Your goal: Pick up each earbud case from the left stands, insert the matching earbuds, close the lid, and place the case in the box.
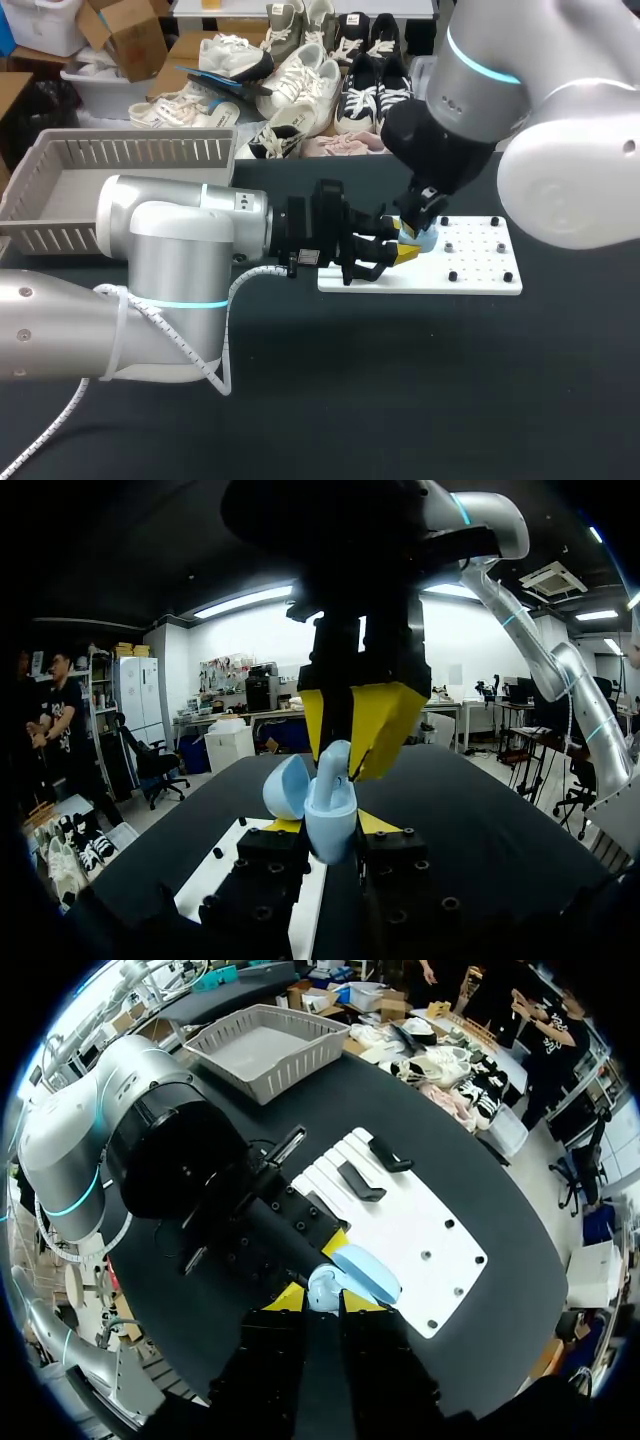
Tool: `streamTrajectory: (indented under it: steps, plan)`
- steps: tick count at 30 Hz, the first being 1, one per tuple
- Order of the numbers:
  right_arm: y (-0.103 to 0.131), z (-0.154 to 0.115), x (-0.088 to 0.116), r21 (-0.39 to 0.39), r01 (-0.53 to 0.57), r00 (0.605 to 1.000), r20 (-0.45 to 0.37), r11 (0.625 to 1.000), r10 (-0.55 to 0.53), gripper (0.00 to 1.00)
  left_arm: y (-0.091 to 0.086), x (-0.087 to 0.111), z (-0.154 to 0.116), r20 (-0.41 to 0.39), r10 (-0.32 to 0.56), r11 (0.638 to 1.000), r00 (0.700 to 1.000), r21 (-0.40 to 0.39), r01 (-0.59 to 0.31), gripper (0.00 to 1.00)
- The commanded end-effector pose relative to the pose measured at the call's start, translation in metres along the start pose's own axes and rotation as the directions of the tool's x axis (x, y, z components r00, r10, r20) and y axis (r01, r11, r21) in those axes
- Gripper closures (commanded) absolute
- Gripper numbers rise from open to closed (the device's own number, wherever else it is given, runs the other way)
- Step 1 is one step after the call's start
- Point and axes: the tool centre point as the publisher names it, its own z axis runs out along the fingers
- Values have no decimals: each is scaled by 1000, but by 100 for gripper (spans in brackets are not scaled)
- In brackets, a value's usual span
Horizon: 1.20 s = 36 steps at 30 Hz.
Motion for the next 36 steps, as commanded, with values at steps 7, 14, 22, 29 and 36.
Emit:
streamTrajectory:
  steps: [7, 14, 22, 29, 36]
  plan:
    - [2, -3, 1, 12, -4, 1000, -3, 1000, 4, 100, -1, 0, 1, 3, 1, 1000, 1000, -8, -1, 100]
    - [2, -2, 2, 11, -7, 1000, -9, 1000, 7, 100, -1, 0, 1, 3, 1, 1000, 1000, -8, -1, 100]
    - [3, 1, 2, 8, -10, 1000, -13, 1000, 10, 100, -1, 0, 1, 3, 1, 1000, 1000, -8, -1, 100]
    - [3, 0, 1, 10, -11, 1000, -13, 1000, 11, 100, -1, 0, 1, 3, 1, 1000, 1000, -8, -1, 100]
    - [3, -5, 3, 15, -11, 1000, -9, 1000, 11, 100, -1, 0, 1, 3, 1, 1000, 1000, -8, -1, 100]
